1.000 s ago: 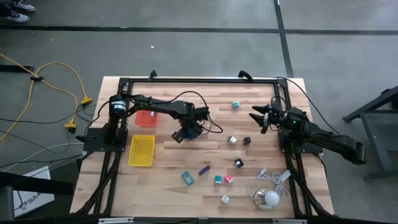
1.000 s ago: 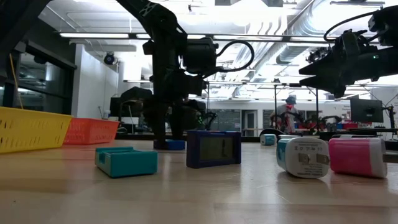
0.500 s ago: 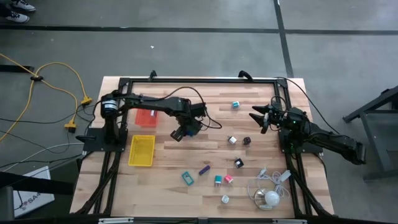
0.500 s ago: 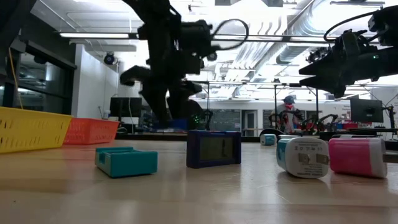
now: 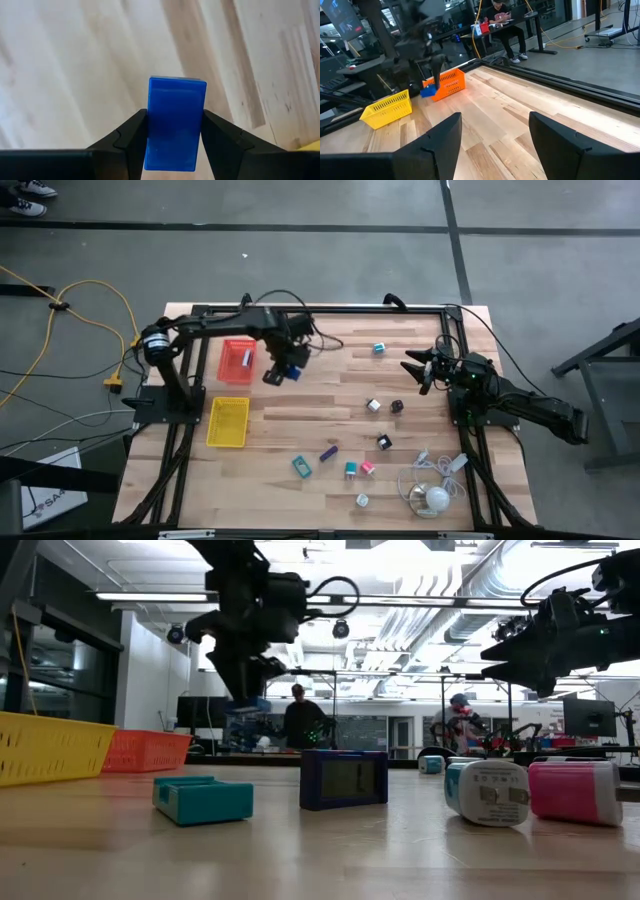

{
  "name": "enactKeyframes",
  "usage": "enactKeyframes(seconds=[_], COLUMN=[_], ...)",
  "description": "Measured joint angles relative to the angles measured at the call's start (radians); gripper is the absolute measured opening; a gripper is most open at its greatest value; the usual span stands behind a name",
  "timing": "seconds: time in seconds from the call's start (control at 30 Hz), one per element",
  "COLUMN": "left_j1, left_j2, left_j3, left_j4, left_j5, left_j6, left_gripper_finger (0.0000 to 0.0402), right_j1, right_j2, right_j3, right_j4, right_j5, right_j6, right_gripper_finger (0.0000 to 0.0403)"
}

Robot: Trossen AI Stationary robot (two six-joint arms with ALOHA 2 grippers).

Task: Pick & Place Office items
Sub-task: Put the top dark blue timer into the orange basket

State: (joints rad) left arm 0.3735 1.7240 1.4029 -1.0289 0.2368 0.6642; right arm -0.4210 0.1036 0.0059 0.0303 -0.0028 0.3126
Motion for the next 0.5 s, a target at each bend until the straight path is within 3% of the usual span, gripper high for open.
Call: enactKeyframes(seconds=[0.17, 0.5], left_j1=[0.057, 0.155], left_j2=[-0.077, -0.363], left_j3=[-0.069, -0.357], left_j4=[-0.008, 0.086], left_j5=[-0.003, -0.033], left_j6=[-0.029, -0.183], left_gripper_finger=[0.0158, 0.0158], right_j1=[0.000, 0.000], right_j2=[0.000, 0.000], right_j3=[0.000, 0.000], right_j4=[0.000, 0.000], right_j5=[0.000, 0.000], right_j6=[0.000, 0.000], right_gripper_finger=[0.0219, 0.0219])
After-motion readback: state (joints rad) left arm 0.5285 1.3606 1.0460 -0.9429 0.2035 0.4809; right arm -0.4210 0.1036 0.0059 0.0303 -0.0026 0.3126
